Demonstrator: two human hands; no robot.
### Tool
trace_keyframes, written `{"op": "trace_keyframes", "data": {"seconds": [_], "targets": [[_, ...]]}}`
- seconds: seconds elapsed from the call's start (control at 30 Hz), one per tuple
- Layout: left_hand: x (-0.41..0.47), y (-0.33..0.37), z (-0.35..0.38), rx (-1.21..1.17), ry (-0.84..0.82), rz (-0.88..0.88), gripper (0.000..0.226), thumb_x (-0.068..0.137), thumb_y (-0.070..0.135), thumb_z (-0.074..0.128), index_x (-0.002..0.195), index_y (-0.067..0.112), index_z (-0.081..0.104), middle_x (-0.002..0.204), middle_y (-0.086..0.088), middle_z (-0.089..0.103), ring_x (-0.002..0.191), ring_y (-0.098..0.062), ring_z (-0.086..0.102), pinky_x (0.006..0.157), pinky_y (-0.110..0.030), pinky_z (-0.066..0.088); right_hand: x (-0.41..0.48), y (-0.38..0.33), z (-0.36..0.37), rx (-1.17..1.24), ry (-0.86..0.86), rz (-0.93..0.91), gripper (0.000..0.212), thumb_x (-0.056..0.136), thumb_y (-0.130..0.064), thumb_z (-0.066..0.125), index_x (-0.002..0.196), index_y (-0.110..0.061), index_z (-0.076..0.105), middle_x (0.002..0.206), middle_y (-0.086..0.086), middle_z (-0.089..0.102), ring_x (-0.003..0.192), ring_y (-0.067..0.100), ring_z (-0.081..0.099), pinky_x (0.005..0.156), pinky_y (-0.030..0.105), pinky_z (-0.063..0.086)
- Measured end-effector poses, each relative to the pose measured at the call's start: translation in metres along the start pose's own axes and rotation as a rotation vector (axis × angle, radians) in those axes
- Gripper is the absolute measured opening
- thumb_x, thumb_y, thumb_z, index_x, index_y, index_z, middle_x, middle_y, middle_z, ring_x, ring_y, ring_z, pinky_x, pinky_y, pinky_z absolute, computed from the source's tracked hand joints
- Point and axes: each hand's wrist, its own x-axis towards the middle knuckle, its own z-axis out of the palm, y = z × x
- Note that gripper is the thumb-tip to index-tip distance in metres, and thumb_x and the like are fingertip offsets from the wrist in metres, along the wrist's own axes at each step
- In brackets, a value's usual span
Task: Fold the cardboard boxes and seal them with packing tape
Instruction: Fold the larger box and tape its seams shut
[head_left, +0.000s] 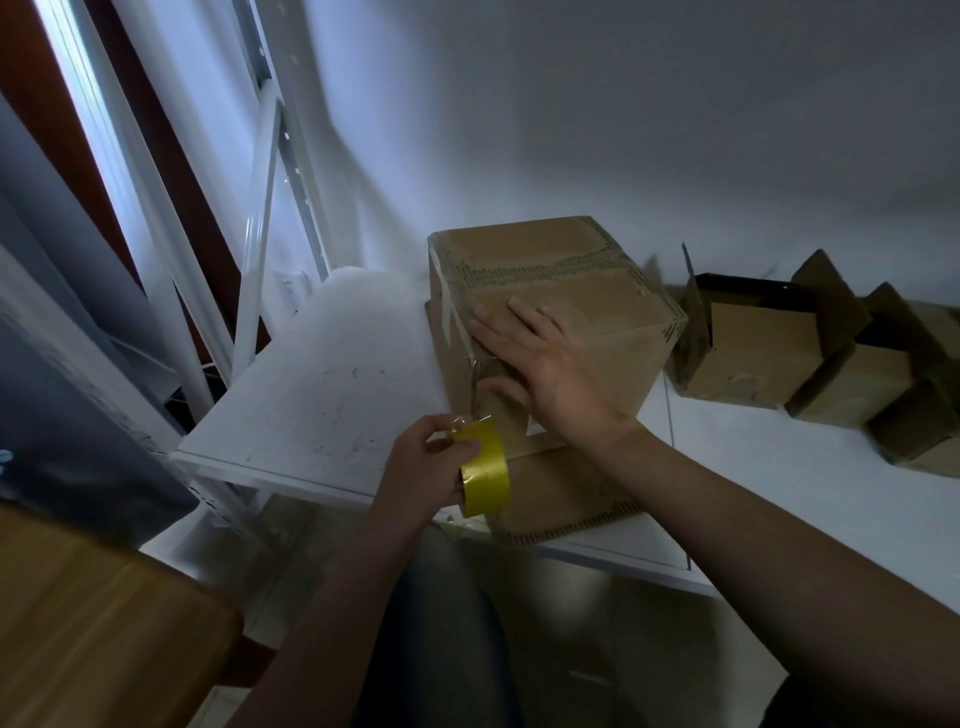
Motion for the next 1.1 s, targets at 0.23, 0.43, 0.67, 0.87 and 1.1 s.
{"op": "trace_keyframes", "data": {"seconds": [0.23,0.43,0.67,0.87,1.1], "targets": [[-0.012,0.015,0.019,0.073,-0.002,0.070,0.030,0.090,0.016,0.070,0.116,0.030,0.066,0.134,-0.010,0.057,0.114,-0.035,0.060,0.092,-0.055,0.057,-0.006,0.009,-0.007,0.316,0.066,-0.035,0.034,0.093,-0.006,0.067,0.126,-0.013,0.070,0.138,0.002,0.062,0.137,0.038,0.049,0.118,0.057,0.032],[-0.019,0.029,0.036,0.067,-0.022,0.113,0.029,0.092,0.014,0.071,0.108,0.036,0.064,0.129,-0.004,0.059,0.109,-0.031,0.064,0.070,-0.036,0.062,-0.027,0.050,-0.056,0.310,0.061,0.301,0.036,0.099,-0.020,0.060,0.135,-0.025,0.064,0.146,-0.009,0.056,0.147,0.019,0.035,0.125,0.044,0.022],[-0.024,0.045,0.062,0.020,0.094,0.163,0.028,0.094,0.016,0.069,0.118,0.030,0.063,0.132,-0.002,0.058,0.115,-0.026,0.059,0.085,-0.043,0.060,-0.045,0.092,-0.089,0.295,-0.120,0.681,0.045,0.105,-0.040,0.049,0.148,-0.028,0.051,0.144,0.005,0.058,0.126,0.024,0.058,0.103,0.038,0.048],[-0.024,0.041,0.060,0.141,0.280,0.228,0.035,0.097,0.022,0.064,0.132,0.025,0.061,0.130,0.001,0.059,0.110,-0.020,0.057,0.091,-0.039,0.055,-0.050,0.069,-0.094,0.131,-0.107,0.737,0.037,0.102,-0.044,0.049,0.135,-0.036,0.063,0.107,0.005,0.075,0.078,0.019,0.067,0.072,0.037,0.059],[-0.024,0.039,0.049,0.173,0.393,0.287,0.034,0.097,0.021,0.063,0.131,0.025,0.063,0.122,0.004,0.061,0.108,-0.019,0.058,0.100,-0.045,0.052,-0.062,0.003,-0.108,-0.230,-0.117,0.665,0.030,0.101,-0.046,0.046,0.091,-0.027,0.067,0.076,0.001,0.062,0.075,0.025,0.063,0.062,0.032,0.054]]}}
